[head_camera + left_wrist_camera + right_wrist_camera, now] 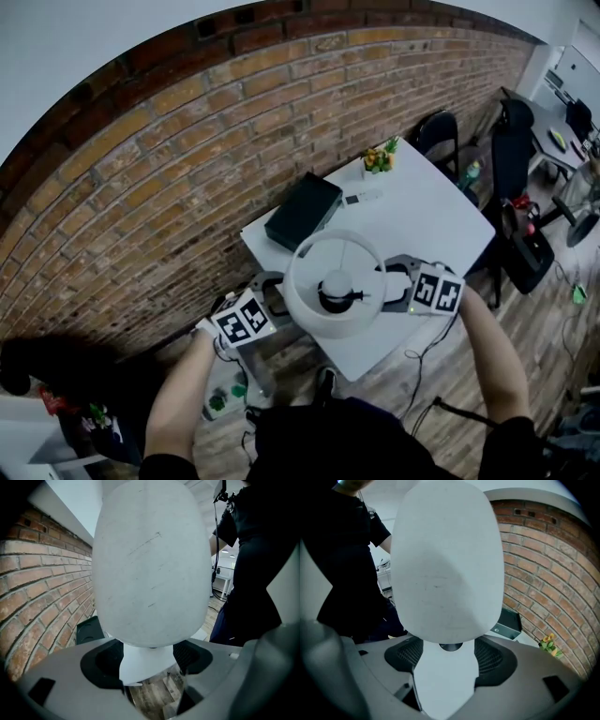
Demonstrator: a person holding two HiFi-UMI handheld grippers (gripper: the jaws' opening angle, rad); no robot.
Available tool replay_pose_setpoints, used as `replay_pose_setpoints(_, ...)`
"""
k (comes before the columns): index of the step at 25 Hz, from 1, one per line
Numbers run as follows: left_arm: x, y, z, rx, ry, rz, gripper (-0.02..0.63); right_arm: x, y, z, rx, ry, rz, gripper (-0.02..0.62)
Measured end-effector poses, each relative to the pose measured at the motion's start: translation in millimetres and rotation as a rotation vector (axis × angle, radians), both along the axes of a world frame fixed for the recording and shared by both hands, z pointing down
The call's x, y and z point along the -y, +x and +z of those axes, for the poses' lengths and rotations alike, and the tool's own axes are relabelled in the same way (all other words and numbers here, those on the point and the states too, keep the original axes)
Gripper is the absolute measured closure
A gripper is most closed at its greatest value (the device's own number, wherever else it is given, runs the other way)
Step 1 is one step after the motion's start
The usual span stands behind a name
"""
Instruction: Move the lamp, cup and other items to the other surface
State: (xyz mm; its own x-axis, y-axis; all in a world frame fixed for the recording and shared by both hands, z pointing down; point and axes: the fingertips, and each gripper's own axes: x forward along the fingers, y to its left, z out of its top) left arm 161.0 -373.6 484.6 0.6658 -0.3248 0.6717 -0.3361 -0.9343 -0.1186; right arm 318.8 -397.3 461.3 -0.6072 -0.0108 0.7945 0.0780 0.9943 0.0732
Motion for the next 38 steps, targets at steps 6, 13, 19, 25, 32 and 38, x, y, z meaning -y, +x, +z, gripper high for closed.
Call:
replay_pose_setpoints(6, 47, 34, 12, 0.013, 0.008, 0.003, 0.284, 38, 37, 21, 0.000, -0.031, 0.058, 0.250)
replay_pose_setpoints(13, 81, 49, 19, 0.007, 0.009, -0.012, 0.284, 63, 54, 36, 0.041, -0.071, 0.132, 0.253)
replay_pose_setpoints(19, 86, 55, 19, -0.053, -0.031, -0.040, 0.284, 69, 60, 39, 0.055, -0.078, 0.131, 0.252)
replay_pose_setpoints(25, 89, 56, 20, -0.104, -0.030, -0.125, 0.284, 68, 60, 41, 0.098, -0.082, 0.152, 0.252)
replay_pose_setpoints(32, 71, 42, 24, -0.137, -0.048, -0.216, 0.284, 68, 83, 51, 0.145, -0.082, 0.276, 0.258)
replay_pose_setpoints(38, 33, 20, 23, -0.166, -0.018, -0.295, 0.284, 41, 87, 45, 0.167, -0.053, 0.364, 0.270)
